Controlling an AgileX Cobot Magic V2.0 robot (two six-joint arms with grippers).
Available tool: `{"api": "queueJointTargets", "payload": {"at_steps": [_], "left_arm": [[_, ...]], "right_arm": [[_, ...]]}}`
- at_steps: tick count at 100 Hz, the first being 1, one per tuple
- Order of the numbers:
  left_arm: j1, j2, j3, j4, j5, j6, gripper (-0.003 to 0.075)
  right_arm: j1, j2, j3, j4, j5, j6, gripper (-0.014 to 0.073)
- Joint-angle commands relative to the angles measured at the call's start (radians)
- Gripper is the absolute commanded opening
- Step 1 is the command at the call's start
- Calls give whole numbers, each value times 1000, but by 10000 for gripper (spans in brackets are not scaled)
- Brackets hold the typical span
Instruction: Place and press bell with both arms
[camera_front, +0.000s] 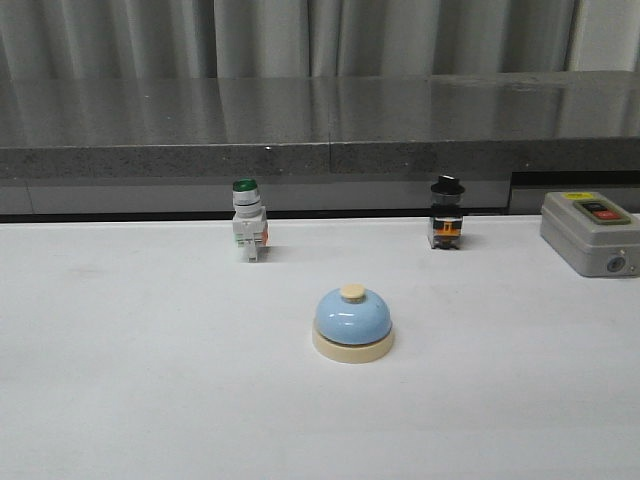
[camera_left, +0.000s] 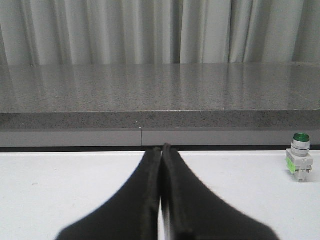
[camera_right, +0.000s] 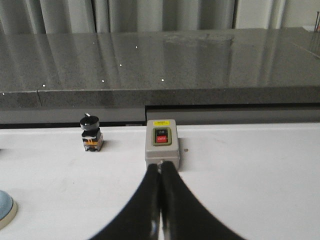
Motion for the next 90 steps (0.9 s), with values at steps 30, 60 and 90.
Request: {"api": "queueJointTargets", "payload": {"at_steps": [30,60,90], "left_arm": [[4,-30,41,-6,-74,-7,-20],[4,-30,41,-6,-74,-7,-20],[4,-30,41,-6,-74,-7,-20]], "right_arm": [[-5,555,-349,59,118,-3,-60],[147,915,-550,178,137,-202,-60],[244,1206,-739,399,167,-597,-60]]}}
